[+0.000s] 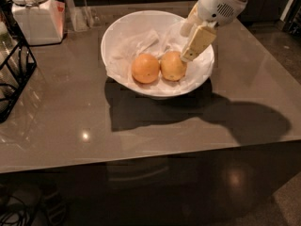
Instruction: Pick orange from white bowl
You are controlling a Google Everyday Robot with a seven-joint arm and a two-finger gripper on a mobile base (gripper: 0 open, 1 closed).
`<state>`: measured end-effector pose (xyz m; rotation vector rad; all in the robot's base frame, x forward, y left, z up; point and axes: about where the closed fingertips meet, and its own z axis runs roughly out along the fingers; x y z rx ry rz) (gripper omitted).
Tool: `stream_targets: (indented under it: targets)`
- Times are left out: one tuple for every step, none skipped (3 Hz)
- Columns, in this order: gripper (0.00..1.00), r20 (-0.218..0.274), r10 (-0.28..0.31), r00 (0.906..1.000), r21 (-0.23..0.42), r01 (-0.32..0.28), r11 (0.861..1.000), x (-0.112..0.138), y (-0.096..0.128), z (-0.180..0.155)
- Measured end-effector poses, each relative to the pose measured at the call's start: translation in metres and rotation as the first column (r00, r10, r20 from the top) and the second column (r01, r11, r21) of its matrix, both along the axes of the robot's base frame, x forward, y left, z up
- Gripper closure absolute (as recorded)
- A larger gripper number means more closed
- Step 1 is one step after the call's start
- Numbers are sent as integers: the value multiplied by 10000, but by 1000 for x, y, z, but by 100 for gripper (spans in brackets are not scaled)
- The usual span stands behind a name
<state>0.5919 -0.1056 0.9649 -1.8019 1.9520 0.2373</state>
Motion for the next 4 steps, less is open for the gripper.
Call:
stream_targets:
  targets:
    - [65,-458,553,9974,312,-539,9981,12,22,-19]
    - [58,-1062,1026,9890,429,-985,9942,23,41,-42]
    - [37,-1459,1142,9827,503,-1080,9929,29,48,-58]
    - [21,-1495,1044,9832,396,-995,9942,32,46,-60]
